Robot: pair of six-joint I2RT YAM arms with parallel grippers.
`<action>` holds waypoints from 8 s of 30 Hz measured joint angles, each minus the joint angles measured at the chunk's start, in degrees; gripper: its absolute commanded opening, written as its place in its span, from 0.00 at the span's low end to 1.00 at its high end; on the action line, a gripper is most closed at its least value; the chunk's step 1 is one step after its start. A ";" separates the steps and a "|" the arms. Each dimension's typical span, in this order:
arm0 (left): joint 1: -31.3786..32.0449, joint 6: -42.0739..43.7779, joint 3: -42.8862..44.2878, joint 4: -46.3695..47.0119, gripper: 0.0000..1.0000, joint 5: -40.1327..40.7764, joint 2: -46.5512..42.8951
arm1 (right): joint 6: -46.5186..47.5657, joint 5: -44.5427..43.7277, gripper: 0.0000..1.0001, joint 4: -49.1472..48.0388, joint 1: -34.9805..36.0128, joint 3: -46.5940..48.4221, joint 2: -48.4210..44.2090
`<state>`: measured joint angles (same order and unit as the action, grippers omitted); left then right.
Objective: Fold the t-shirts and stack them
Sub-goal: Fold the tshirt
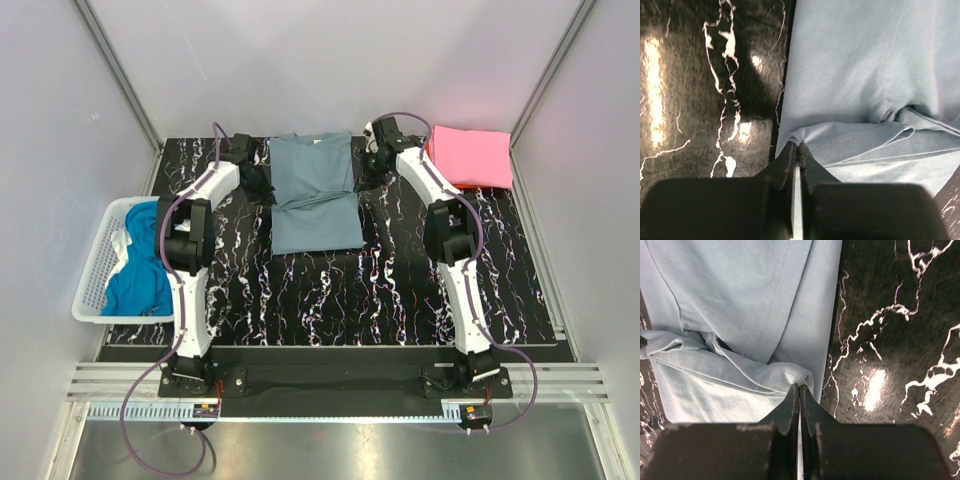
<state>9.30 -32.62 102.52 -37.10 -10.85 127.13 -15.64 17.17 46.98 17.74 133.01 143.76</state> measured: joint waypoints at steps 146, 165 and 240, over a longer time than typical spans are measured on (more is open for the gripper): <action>9.44 0.55 -61.13 13.33 0.64 -7.58 -52.30 | -9.09 8.85 0.51 -12.15 1.70 -76.24 -51.08; 9.51 -4.50 -71.65 26.10 0.48 -11.58 -49.09 | -16.33 19.74 0.44 -31.04 1.62 -89.96 -47.63; 16.57 -13.90 -72.57 8.68 0.00 -7.72 -66.66 | -23.82 11.58 0.00 -20.02 7.37 -96.15 -72.19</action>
<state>25.87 -46.52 29.95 -28.42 -18.57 60.47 -39.46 28.75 26.96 25.10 36.86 71.57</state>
